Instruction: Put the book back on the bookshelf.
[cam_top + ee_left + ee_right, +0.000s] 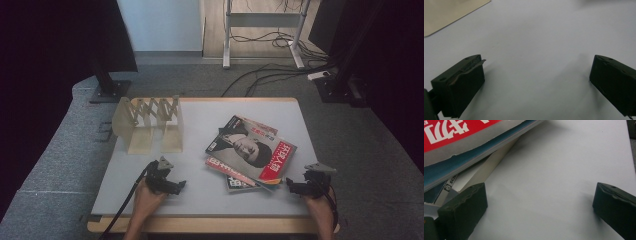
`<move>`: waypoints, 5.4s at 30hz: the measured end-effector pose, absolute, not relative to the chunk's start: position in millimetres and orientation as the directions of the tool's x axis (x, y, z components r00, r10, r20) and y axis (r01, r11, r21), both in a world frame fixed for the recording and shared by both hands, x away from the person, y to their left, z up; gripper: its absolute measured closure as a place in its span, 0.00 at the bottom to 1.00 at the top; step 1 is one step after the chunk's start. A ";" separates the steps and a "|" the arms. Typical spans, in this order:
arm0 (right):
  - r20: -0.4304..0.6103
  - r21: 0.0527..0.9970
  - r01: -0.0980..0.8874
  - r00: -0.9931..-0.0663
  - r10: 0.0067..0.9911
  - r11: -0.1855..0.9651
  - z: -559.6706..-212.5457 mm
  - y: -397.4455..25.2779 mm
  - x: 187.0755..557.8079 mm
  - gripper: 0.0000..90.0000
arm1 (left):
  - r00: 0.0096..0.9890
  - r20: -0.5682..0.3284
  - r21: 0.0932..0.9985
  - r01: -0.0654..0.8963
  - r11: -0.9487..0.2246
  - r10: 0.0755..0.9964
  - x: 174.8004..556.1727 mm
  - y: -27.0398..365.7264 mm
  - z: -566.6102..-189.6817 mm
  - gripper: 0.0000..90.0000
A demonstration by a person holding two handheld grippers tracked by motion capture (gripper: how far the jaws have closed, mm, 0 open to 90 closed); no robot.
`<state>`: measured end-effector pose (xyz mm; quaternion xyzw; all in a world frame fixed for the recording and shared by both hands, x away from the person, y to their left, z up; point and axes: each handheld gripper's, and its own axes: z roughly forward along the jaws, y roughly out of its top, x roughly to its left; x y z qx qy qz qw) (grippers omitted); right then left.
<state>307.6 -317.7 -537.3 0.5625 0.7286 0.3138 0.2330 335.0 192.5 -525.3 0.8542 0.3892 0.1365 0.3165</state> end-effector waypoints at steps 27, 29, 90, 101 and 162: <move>0.038 0.776 0.602 -0.341 0.939 0.187 -495.6 -316.1 311.5 0.00 | 0.794 -0.046 0.712 0.451 -0.538 0.606 389.6 121.3 -469.0 0.07; 0.033 0.776 0.600 -0.347 0.937 0.195 -494.3 -313.9 314.3 0.00 | 0.796 -0.046 0.718 0.446 -0.534 0.603 393.8 117.2 -467.0 0.07; 0.107 0.755 0.622 -0.430 0.896 0.209 -517.5 -297.0 380.7 0.00 | 0.818 -0.078 0.679 0.462 -0.571 0.569 443.5 52.0 -500.6 0.00; 0.094 0.753 0.616 -0.447 0.890 0.230 -515.8 -290.8 388.1 0.00 | 0.820 -0.043 0.674 0.445 -0.590 0.570 421.5 58.7 -498.7 0.00; 0.030 0.760 0.575 -0.499 0.866 0.305 -495.6 -271.6 358.7 0.00 | 0.860 -0.035 0.716 0.377 -0.587 0.509 437.6 62.3 -472.6 0.00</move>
